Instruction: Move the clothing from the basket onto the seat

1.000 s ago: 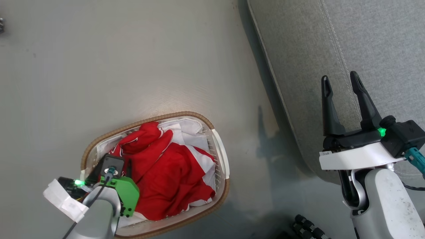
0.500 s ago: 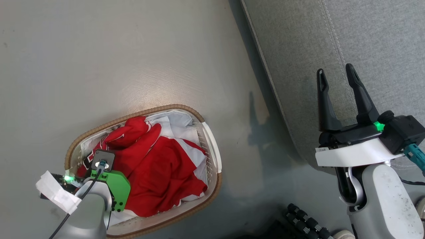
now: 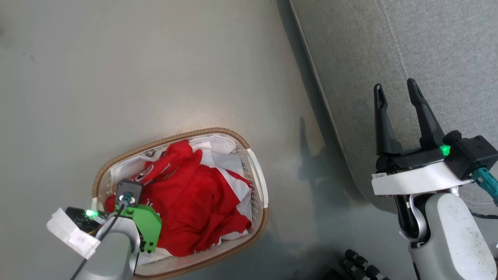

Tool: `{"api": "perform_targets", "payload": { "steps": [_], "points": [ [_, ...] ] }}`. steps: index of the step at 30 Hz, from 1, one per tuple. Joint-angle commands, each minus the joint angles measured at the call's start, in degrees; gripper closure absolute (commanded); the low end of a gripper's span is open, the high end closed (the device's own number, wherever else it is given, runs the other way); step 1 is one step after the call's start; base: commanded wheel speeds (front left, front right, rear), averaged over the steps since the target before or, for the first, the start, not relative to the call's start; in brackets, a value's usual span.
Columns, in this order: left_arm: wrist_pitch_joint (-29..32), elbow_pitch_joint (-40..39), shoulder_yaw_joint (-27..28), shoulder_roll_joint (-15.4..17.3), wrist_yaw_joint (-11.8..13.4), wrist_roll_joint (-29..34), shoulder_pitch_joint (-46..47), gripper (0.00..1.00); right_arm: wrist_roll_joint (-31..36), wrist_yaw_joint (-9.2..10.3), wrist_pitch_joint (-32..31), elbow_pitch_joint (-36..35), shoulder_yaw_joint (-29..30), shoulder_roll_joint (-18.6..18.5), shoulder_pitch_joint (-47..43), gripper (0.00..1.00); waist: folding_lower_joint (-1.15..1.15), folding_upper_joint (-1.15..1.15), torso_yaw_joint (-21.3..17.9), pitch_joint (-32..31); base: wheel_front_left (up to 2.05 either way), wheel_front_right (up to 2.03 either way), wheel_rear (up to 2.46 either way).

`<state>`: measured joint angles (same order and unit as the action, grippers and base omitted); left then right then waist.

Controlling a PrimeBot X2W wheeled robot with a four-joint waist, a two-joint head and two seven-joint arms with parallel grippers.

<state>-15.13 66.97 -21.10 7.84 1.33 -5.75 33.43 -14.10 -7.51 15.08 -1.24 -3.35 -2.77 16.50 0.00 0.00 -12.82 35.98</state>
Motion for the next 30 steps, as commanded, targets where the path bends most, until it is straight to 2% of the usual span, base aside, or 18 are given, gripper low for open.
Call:
{"api": "perform_targets", "payload": {
  "steps": [1, 7, 16, 24, 30],
  "points": [
    [0.0, -1.5, 0.1, -0.2, -0.6, -0.5, -1.4, 1.0, 0.4, 0.04, 0.1, 0.6, 0.3, -0.2, -0.8, 0.0, 0.0, 0.0, 1.8, -3.1, 0.0, 0.0, 0.0],
    [-0.1, -9.4, 0.4, -1.1, -4.3, -2.2, -5.7, 1.0, 1.4, 0.04, 0.1, 2.3, 1.7, -0.2, -3.2, 0.0, 0.0, 0.0, 4.5, -9.7, 0.0, 0.0, 0.0],
    [-0.1, -23.3, 0.7, -1.9, -7.9, -4.5, -9.6, 1.0, 3.2, 0.04, 0.1, 4.7, 3.6, -0.2, -8.6, 0.0, 0.0, 0.0, 8.1, -20.3, 0.0, 0.0, 0.0],
    [0.0, -31.9, -4.2, 0.0, -8.8, -7.1, -6.8, 1.0, 4.8, 0.04, 0.1, 5.8, 3.6, -0.2, -12.8, 0.0, 0.0, 0.0, 9.1, -28.5, 0.0, 0.0, 0.0],
    [3.5, -37.4, -10.3, 2.4, -8.8, -11.9, -0.9, 1.0, 5.9, 0.04, 0.1, 5.9, 2.0, -0.2, -13.4, 0.0, 0.0, 0.0, 9.3, -32.5, 0.0, 0.0, 0.0]
  ]
}}
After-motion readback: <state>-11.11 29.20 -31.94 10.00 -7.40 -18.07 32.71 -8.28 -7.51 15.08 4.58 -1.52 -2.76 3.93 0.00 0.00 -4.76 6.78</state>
